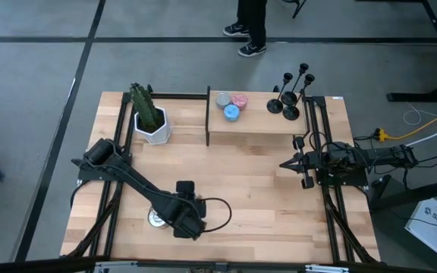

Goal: Pick & Place candle stick holders
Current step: Put the right orange scented candle on the shelf

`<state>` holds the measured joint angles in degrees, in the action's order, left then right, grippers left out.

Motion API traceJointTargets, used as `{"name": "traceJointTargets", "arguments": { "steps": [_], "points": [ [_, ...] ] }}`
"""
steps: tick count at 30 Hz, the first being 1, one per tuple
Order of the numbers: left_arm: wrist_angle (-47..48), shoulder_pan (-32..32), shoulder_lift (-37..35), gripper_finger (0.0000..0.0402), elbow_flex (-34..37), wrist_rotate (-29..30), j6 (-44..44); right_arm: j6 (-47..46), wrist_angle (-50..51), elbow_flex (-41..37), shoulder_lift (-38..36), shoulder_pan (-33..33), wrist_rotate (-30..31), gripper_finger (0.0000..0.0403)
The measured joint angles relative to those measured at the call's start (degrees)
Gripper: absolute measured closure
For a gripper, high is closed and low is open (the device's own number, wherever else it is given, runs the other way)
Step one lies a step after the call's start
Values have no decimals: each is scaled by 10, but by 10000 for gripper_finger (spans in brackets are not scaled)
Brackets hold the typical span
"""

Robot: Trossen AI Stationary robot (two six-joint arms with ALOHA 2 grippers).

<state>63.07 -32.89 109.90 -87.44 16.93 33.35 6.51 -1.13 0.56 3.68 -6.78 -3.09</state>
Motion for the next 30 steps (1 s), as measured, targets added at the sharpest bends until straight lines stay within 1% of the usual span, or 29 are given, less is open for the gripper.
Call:
{"name": "traceJointTargets", "arguments": {
  "steps": [10, 14, 18, 23, 27, 28, 30],
  "points": [
    [0, 4, 7, 231, -1, 11, -2, 0, 0, 0, 0, 0, 0, 392],
    [1, 5, 7, 245, -1, 14, -11, 0, 0, 0, 0, 0, 0, 392],
    [2, 11, 7, 277, -1, 16, -11, 0, 0, 0, 0, 0, 0, 392],
    [1, 16, 7, 334, -1, 21, -23, 0, 0, 0, 0, 0, 0, 392],
    [-5, 19, 7, 384, -1, 42, -59, 0, 0, 0, 0, 0, 0, 392],
    [-9, 20, 8, 391, 0, 50, -74, 0, 0, 0, 0, 0, 0, 392],
    [-24, 23, 9, 394, 0, 59, -103, 0, 0, 0, 0, 0, 0, 392]
  ]
}}
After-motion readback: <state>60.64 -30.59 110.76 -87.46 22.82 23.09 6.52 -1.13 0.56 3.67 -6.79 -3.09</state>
